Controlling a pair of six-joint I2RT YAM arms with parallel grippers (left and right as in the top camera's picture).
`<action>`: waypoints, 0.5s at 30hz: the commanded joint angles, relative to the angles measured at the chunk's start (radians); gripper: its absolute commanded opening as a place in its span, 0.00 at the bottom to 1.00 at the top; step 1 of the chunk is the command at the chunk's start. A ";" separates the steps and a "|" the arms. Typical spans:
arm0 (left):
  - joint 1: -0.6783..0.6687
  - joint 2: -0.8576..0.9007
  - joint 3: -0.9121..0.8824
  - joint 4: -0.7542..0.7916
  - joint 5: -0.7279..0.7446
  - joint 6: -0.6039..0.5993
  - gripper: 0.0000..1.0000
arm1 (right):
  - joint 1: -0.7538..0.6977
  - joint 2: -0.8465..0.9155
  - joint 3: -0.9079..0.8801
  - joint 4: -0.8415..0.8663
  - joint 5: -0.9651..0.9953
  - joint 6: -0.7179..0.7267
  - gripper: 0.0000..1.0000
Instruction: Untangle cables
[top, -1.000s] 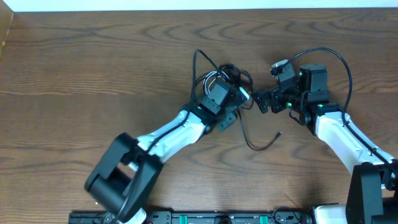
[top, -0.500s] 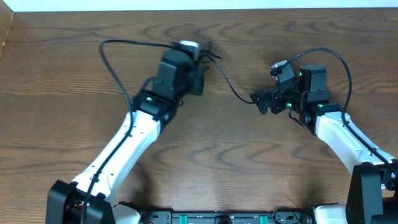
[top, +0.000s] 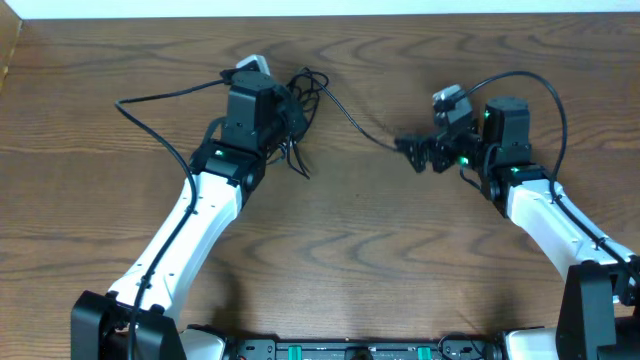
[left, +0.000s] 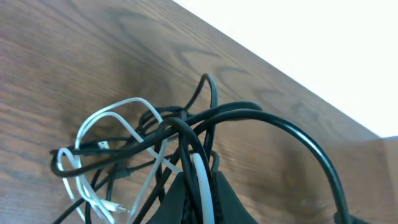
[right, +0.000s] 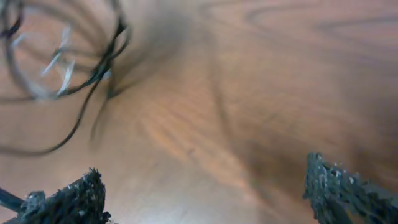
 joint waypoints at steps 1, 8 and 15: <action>0.013 -0.016 0.026 0.011 0.042 -0.053 0.07 | -0.016 -0.018 0.013 0.066 0.095 0.134 0.99; 0.013 -0.016 0.026 0.029 0.041 -0.053 0.07 | -0.019 -0.019 0.013 0.218 -0.061 0.204 0.99; 0.013 -0.016 0.026 0.031 0.031 -0.052 0.07 | -0.020 -0.019 0.013 0.280 -0.217 0.183 0.99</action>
